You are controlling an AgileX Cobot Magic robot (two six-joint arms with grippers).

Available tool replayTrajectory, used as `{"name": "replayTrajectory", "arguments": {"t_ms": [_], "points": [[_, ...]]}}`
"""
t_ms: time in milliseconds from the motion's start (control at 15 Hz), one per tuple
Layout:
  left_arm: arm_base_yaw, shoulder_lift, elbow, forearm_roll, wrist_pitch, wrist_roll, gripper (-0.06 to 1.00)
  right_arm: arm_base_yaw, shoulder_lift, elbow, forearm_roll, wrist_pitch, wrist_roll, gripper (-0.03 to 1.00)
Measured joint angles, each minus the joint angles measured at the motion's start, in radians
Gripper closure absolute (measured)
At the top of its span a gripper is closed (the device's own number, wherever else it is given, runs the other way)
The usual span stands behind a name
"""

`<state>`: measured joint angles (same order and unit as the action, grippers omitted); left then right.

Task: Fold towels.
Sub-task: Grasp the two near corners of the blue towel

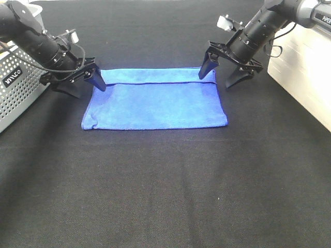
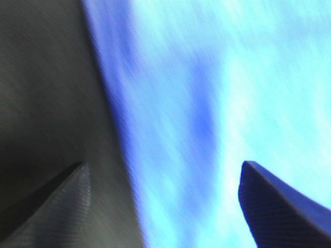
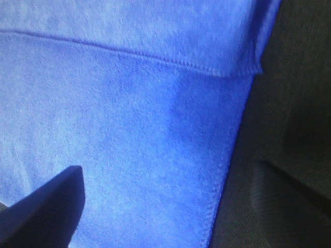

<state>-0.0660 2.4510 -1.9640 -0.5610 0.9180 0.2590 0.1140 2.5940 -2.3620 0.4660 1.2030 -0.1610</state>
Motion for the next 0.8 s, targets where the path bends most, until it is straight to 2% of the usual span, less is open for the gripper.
{"name": "replayTrajectory", "arguments": {"t_ms": [133, 200, 400, 533, 600, 800], "points": [[0.000, -0.008, 0.007, -0.022, 0.029, -0.002, 0.19, 0.000, -0.001, 0.000, 0.000, 0.003, 0.016, 0.15], [0.000, -0.049, 0.075, -0.058, 0.024, -0.004, 0.19, 0.000, -0.012, 0.013, 0.000, 0.003, 0.027, 0.15], [-0.003, -0.203, 0.389, -0.078, -0.153, 0.019, 0.19, 0.000, -0.094, 0.181, -0.013, 0.003, 0.034, 0.20], [-0.003, -0.275, 0.525, -0.107, -0.237, 0.035, 0.19, 0.000, -0.183, 0.361, -0.034, 0.003, 0.016, 0.21], [-0.003, -0.281, 0.545, -0.114, -0.236, 0.039, 0.19, 0.000, -0.229, 0.472, -0.036, -0.021, 0.015, 0.21], [-0.007, -0.280, 0.552, -0.126, -0.208, 0.045, 0.19, 0.000, -0.334, 0.691, -0.001, -0.220, -0.016, 0.21]]}}
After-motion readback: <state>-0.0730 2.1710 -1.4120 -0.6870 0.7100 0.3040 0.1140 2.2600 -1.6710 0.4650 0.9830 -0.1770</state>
